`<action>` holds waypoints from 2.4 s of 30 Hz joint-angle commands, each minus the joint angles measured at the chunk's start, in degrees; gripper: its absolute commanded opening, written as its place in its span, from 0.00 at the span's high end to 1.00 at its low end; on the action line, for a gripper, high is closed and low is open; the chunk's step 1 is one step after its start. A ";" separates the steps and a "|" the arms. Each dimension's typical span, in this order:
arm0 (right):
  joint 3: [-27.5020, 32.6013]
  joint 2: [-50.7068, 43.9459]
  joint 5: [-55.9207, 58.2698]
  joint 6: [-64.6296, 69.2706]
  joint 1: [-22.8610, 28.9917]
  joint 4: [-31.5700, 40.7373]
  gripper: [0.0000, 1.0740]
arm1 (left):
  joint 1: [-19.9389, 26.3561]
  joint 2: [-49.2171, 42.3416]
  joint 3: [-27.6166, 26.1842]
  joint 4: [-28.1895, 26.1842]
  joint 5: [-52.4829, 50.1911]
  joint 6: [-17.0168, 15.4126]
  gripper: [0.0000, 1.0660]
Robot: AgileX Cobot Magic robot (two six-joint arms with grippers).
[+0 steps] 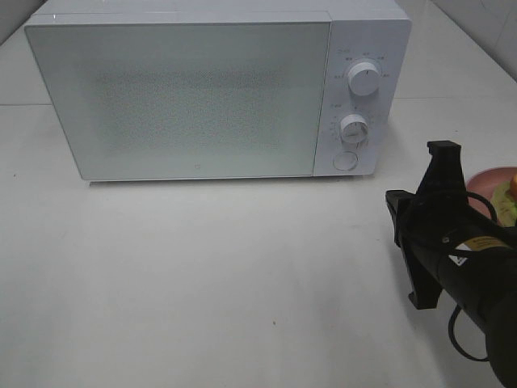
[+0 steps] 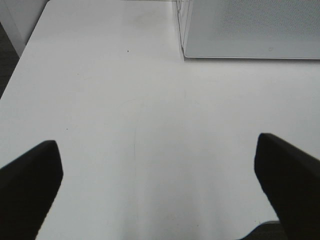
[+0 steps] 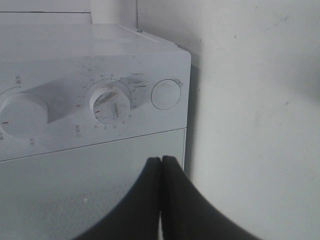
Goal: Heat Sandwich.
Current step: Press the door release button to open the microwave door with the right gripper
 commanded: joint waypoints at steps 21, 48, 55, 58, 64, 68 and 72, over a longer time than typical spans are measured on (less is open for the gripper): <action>-14.90 14.04 4.58 1.38 -12.72 -16.44 1.00 | 0.06 -0.97 0.06 -0.34 -0.52 -0.57 0.06; -27.04 23.78 7.16 3.15 -18.68 -18.85 1.00 | 0.06 -0.97 0.06 -0.34 -0.52 -0.57 0.06; -29.28 25.50 7.39 3.09 -20.17 -19.31 1.00 | 0.06 -0.97 0.06 -0.34 -0.52 -0.52 0.06; -29.28 25.50 6.93 3.09 -20.17 -19.25 1.00 | 0.06 -0.97 0.06 -0.34 -0.52 -0.52 0.06; -30.60 26.13 7.22 2.98 -20.17 -18.85 1.00 | 0.06 -0.97 0.06 -0.34 -0.52 -0.52 0.06; -32.14 27.39 6.93 2.86 -20.17 -18.85 1.00 | 0.06 -0.97 0.06 -0.34 -0.52 -0.52 0.06; -32.37 27.50 3.72 1.89 -20.17 -17.19 1.00 | 0.06 -0.97 0.06 -0.34 -0.52 -0.52 0.06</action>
